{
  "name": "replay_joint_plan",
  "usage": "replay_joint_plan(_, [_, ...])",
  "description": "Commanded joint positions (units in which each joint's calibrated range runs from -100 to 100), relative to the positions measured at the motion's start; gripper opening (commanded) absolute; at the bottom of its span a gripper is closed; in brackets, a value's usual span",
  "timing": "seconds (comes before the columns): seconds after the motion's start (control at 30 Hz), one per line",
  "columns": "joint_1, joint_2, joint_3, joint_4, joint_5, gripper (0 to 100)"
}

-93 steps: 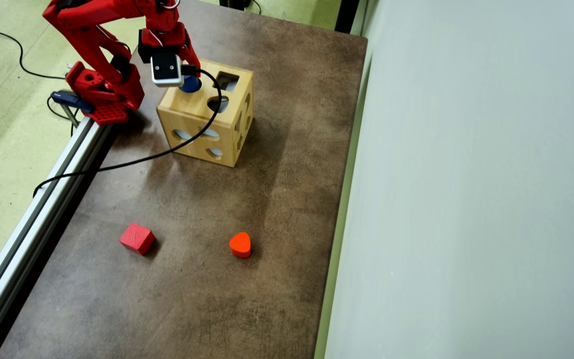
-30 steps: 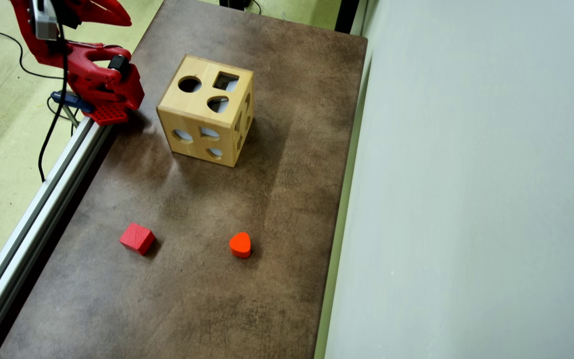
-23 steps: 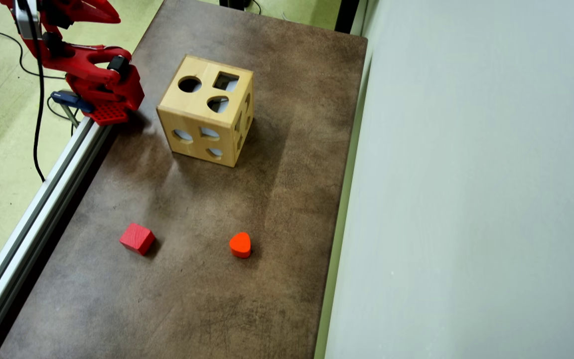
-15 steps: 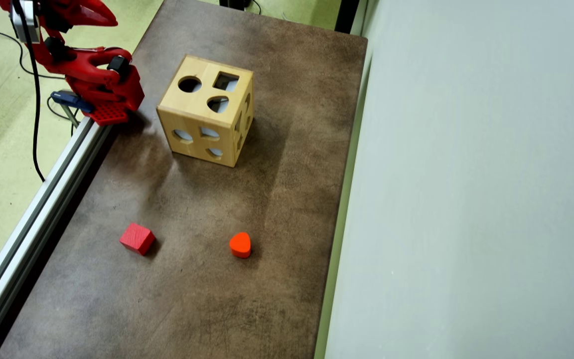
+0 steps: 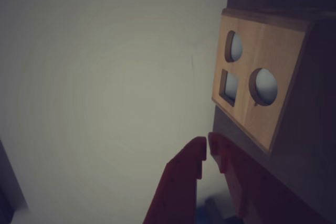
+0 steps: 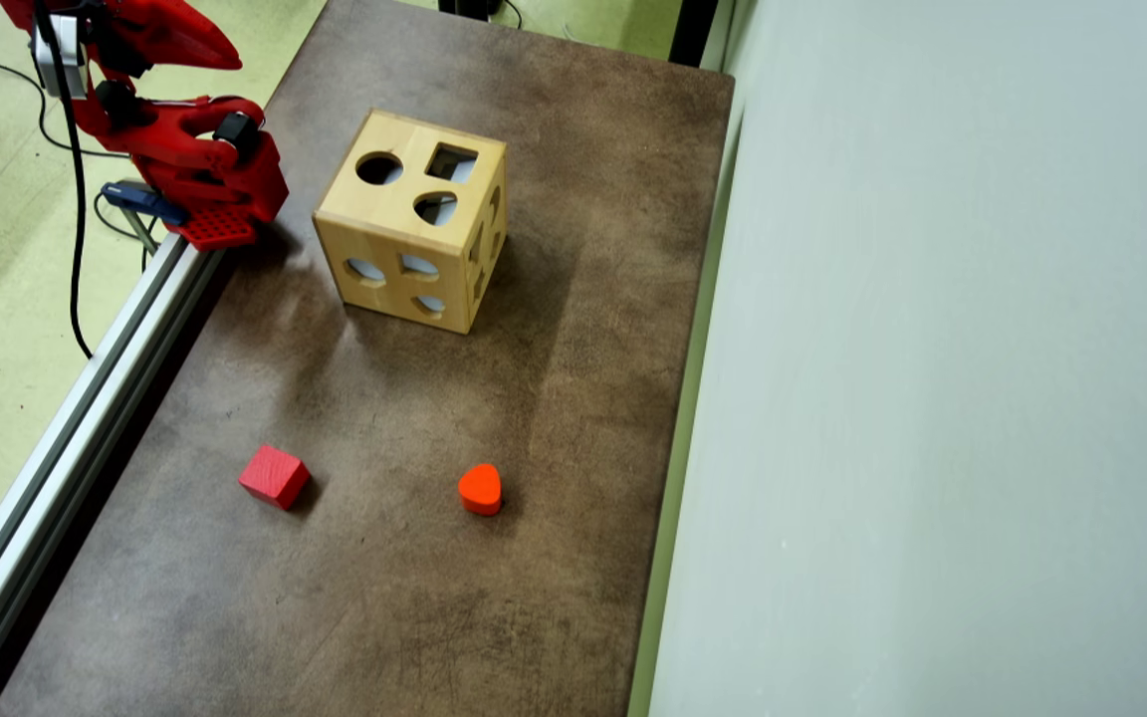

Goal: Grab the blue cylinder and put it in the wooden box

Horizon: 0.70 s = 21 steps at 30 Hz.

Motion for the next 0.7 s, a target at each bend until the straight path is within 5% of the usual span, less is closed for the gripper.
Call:
replay_joint_plan(0.0, [2.4,0.3,0.2,0.1,0.2,2])
replay_joint_plan(0.67, [2.8,0.3,0.4,-0.1,0.0,2])
